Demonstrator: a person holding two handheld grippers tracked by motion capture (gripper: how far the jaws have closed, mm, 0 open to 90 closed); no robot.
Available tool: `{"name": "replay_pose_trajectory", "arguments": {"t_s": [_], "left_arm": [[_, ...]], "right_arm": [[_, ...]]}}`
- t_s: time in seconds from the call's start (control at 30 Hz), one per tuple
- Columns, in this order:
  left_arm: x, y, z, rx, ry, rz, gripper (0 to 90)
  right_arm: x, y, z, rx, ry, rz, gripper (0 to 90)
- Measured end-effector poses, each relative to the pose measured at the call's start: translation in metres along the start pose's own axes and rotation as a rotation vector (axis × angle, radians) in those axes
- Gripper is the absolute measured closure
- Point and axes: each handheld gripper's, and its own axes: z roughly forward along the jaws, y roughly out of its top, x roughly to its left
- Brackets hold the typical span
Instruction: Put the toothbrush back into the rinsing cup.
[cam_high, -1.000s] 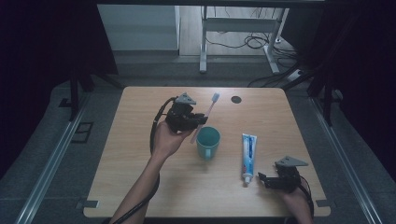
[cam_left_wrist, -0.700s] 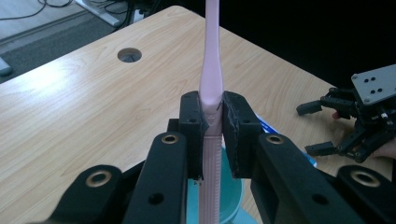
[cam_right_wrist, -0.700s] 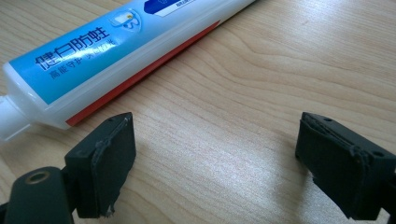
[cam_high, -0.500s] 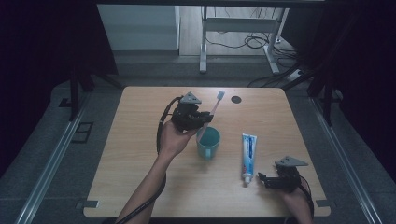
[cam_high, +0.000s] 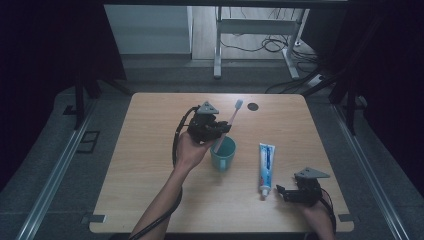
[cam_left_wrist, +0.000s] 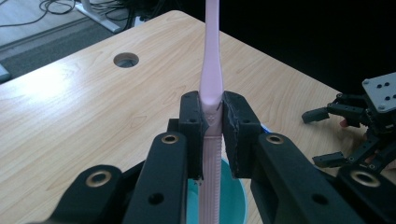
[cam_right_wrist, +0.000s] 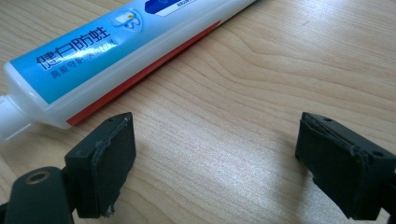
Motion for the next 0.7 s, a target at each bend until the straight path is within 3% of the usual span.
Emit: {"name": "replay_pose_trajectory", "arguments": {"t_s": [0.7], "left_arm": [[0.003,-0.020,0.015,0.009,0.000,-0.026,78.9]], "right_arm": [[0.000,0.000,0.000,-0.001,0.001,-0.003,12.1]]}}
